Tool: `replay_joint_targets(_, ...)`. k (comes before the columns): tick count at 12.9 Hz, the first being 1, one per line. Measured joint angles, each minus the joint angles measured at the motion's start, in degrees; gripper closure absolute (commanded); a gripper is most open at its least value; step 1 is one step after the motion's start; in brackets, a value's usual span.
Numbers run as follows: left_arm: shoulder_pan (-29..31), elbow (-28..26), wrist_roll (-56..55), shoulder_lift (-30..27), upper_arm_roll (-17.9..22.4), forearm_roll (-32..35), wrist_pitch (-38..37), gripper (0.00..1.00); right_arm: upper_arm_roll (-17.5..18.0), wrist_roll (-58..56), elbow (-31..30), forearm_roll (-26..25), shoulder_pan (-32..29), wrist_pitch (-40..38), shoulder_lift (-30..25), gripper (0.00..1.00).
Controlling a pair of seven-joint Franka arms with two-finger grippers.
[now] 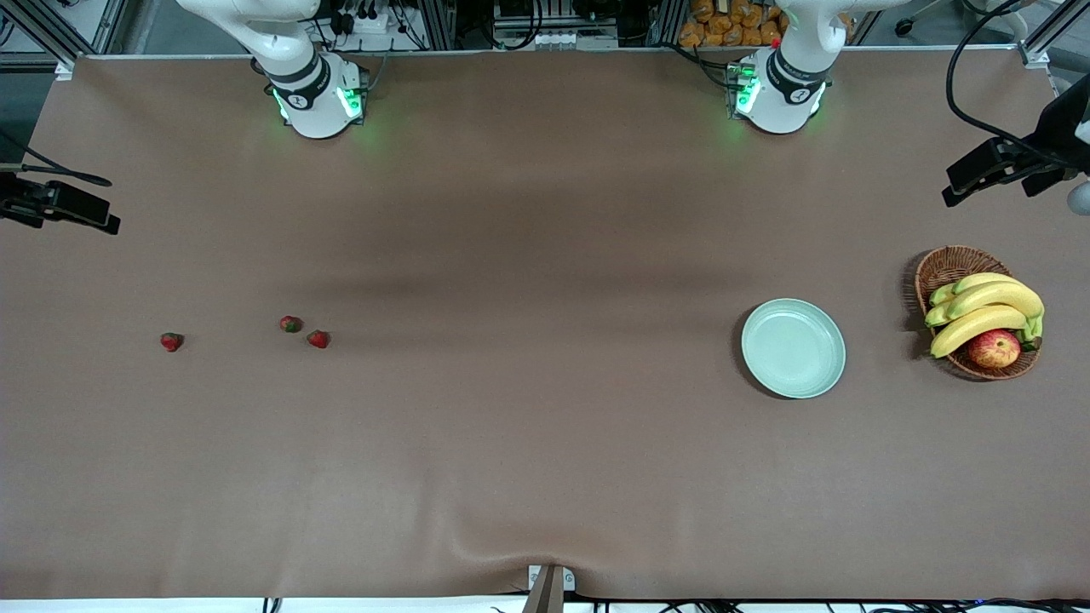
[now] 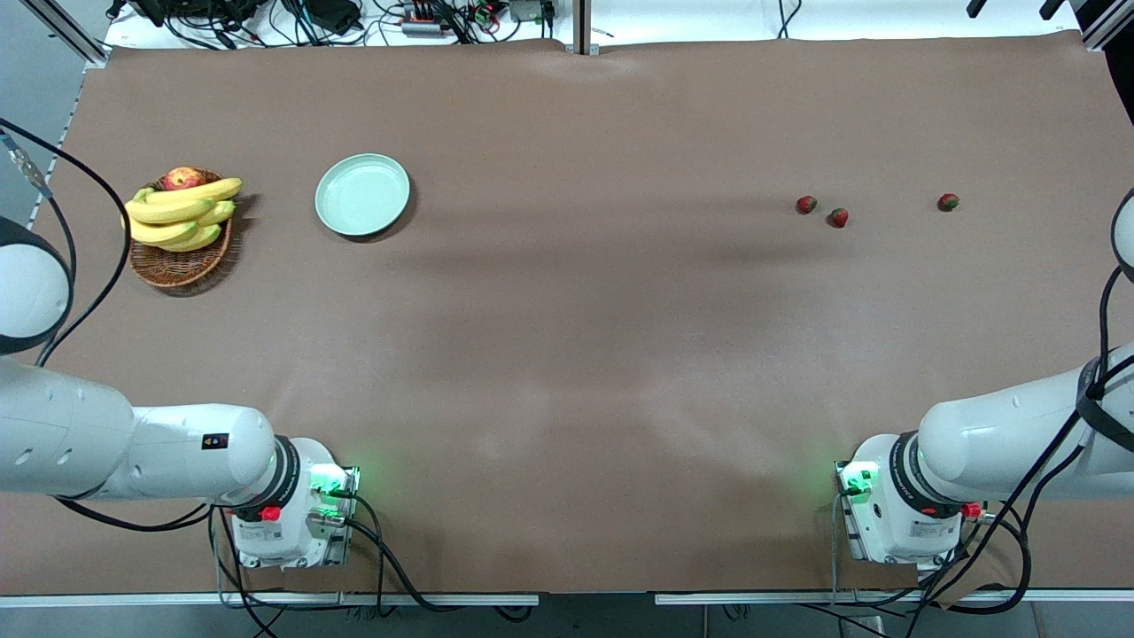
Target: Collect all strawberries into plate
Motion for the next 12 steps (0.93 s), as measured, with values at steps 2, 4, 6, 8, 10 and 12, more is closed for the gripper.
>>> replay_joint_targets(2, -0.2, 0.0, 0.0, 0.1, 0.0, 0.0, 0.0, 0.0, 0.0, 0.0, 0.0, 0.0, 0.0, -0.1, 0.0, 0.0)
replay_joint_targets(4, -0.2, 0.0, 0.0, 0.1, 0.0, 0.0, 0.0, 0.0, 0.0, 0.0, 0.0, 0.0, 0.0, -1.1, 0.0, 0.0)
replay_joint_targets(6, -0.2, 0.0, 0.0, 0.1, 0.0, 0.3, 0.0, 0.0, 0.0, 0.1, 0.0, 0.0, 0.0, -1.4, 0.0, 0.0)
replay_joint_targets(8, -0.2, 0.0, 1.0, 0.1, 0.0, 0.5, 0.0, 0.0, 0.0, 0.1, 0.0, 0.0, 0.0, -1.4, 0.0, 0.0)
replay_joint_targets(10, -0.2, -0.1, 1.5, 0.1, -0.1, 0.5, -0.5, 0.0, -0.2, 0.1, 0.0, -0.1, 0.0, -1.1, 0.0, 0.0)
replay_joint_targets(12, -0.2, -0.6, 1.5, 0.2, -0.1, 0.5, -0.8, 0.0, -1.0, 0.1, -0.6, -0.2, -0.2, 2.2, 0.7, 0.0)
